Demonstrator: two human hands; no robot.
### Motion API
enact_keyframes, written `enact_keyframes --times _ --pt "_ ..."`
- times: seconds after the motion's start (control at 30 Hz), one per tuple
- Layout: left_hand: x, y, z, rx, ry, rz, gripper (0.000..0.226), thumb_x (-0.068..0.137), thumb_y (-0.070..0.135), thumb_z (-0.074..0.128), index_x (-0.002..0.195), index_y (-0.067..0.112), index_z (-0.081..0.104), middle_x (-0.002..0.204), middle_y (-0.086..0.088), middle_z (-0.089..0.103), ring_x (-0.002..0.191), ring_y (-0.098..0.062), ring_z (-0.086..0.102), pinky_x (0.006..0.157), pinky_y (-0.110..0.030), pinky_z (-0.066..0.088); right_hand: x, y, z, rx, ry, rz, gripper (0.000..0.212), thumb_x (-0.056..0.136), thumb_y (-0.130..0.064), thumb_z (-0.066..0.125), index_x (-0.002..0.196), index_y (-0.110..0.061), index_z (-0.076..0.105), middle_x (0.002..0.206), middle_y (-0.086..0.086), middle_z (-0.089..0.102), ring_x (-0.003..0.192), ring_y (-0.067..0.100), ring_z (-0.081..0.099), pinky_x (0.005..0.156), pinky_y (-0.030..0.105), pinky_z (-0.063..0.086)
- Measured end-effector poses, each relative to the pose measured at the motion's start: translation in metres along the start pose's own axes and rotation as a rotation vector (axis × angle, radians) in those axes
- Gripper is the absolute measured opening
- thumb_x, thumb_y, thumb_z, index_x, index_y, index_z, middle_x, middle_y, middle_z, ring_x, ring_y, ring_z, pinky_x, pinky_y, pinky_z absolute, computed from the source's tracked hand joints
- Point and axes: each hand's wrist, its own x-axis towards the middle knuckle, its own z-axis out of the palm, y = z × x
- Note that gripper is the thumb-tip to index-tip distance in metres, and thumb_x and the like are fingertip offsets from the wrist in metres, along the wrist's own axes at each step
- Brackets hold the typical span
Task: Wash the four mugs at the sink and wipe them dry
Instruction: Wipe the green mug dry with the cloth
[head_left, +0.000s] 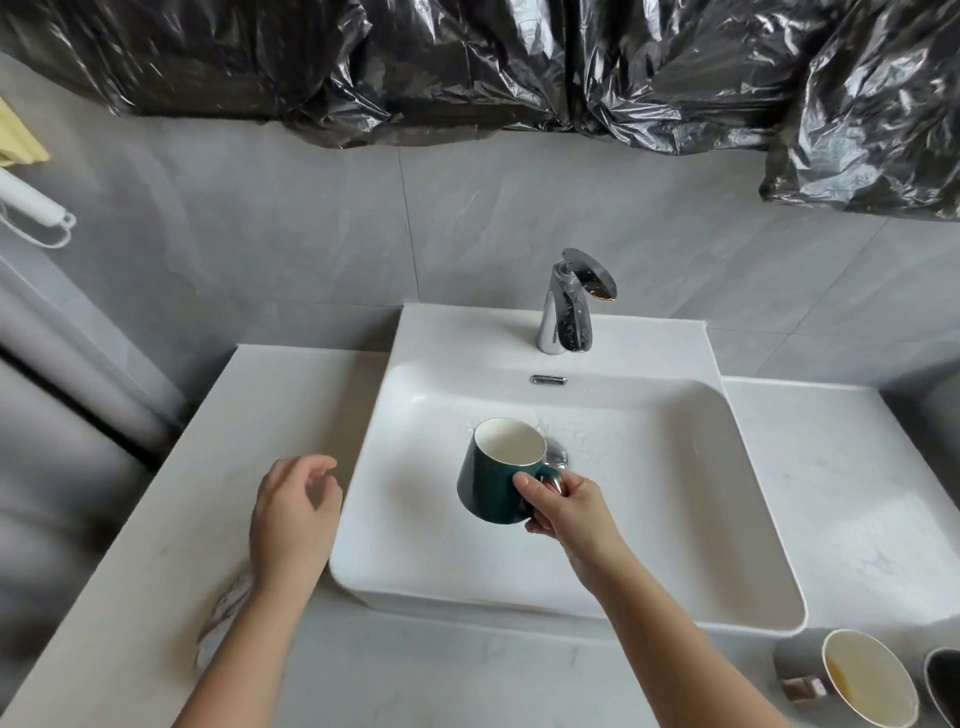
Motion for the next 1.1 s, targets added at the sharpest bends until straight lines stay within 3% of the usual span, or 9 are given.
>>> enact_keyframes --times 0.17,0.3,0.4,0.53,0.63,0.8,0.93,1.03,1.1 --pt "-0.014 -0.060 0.002 0.508 -0.424 -0.472 0.043 0.087 0.036 0.057 0.129 0.034 0.046 0.127 -0.012 0.040 0.121 -0.037 0.037 0.097 -0.054 0.039 -0.006 0.005 0.015 -0.160 -0.018 -0.093 0.016 0.085 -0.013 0.076 0.084 0.000 0.066 0.072 0.009 0.049 0.069 0.018 0.058 0.060 0.025 0.051" --pt "-0.020 -0.088 0.020 0.503 -0.543 -0.527 0.055 0.086 0.049 0.056 0.137 0.039 0.040 0.134 -0.015 0.030 0.126 -0.038 0.026 0.106 -0.056 0.031 -0.009 0.009 0.023 -0.230 -0.050 -0.126 0.021 0.085 -0.013 0.075 0.077 -0.003 0.059 0.072 0.010 0.046 0.070 0.021 0.055 0.059 0.025 0.049" --pt "-0.023 -0.103 0.031 0.532 -0.513 -0.525 0.041 0.091 0.042 0.054 0.132 0.034 0.048 0.133 -0.014 0.030 0.125 -0.039 0.028 0.103 -0.055 0.035 -0.009 0.014 0.027 -0.246 -0.068 -0.136 0.024 0.086 -0.012 0.075 0.081 0.006 0.060 0.072 0.012 0.045 0.069 0.021 0.054 0.058 0.024 0.048" --pt "-0.031 -0.114 0.035 0.611 -0.340 -0.402 0.024 0.091 0.028 0.059 0.113 0.023 0.066 0.122 -0.014 0.049 0.113 -0.037 0.047 0.091 -0.045 0.045 -0.009 0.020 0.029 -0.242 -0.067 -0.141 0.024 0.085 -0.013 0.076 0.080 0.003 0.059 0.071 0.012 0.046 0.066 0.021 0.054 0.058 0.024 0.048" --pt "-0.028 -0.114 0.028 0.449 -0.264 -0.402 0.016 0.085 0.019 0.065 0.094 0.007 0.069 0.101 -0.021 0.063 0.090 -0.039 0.062 0.081 -0.042 0.052 -0.007 0.026 0.028 -0.242 -0.047 -0.132 0.028 0.084 -0.014 0.077 0.077 0.004 0.056 0.070 0.012 0.048 0.061 0.018 0.054 0.060 0.026 0.048" --pt "-0.010 -0.086 0.013 0.148 -0.002 -0.217 0.019 0.074 -0.004 0.072 0.066 0.003 0.056 0.077 -0.017 0.054 0.069 -0.031 0.051 0.063 -0.032 0.036 -0.004 0.029 0.024 -0.234 -0.022 -0.141 0.034 0.083 -0.014 0.078 0.069 -0.006 0.048 0.065 0.010 0.045 0.054 0.016 0.052 0.063 0.032 0.044" --pt "0.006 -0.020 -0.008 0.004 0.170 0.073 0.024 0.064 -0.013 0.070 0.064 0.004 0.053 0.074 -0.013 0.053 0.065 -0.022 0.043 0.063 -0.026 0.028 -0.001 0.025 0.016 -0.277 -0.009 -0.189 0.040 0.083 -0.017 0.078 0.076 0.012 0.051 0.064 0.009 0.041 0.056 0.017 0.050 0.062 0.029 0.041" --pt "0.010 0.032 -0.014 -0.101 0.132 0.232 0.026 0.061 -0.013 0.071 0.064 0.003 0.052 0.075 -0.009 0.053 0.064 -0.021 0.047 0.058 -0.025 0.029 0.001 0.018 0.010 -0.330 -0.001 -0.212 0.022 0.083 -0.018 0.079 0.066 -0.017 0.065 0.056 -0.006 0.035 0.061 0.019 0.044 0.064 0.033 0.040" --pt "0.008 0.060 -0.010 -0.145 0.051 0.299 0.027 0.061 -0.012 0.071 0.065 0.004 0.050 0.075 -0.006 0.052 0.062 -0.016 0.043 0.056 -0.026 0.029 0.003 0.013 0.004 -0.374 0.000 -0.221 0.037 0.082 -0.019 0.079 0.054 -0.028 0.057 0.054 -0.010 0.030 0.060 0.018 0.038 0.060 0.032 0.035"
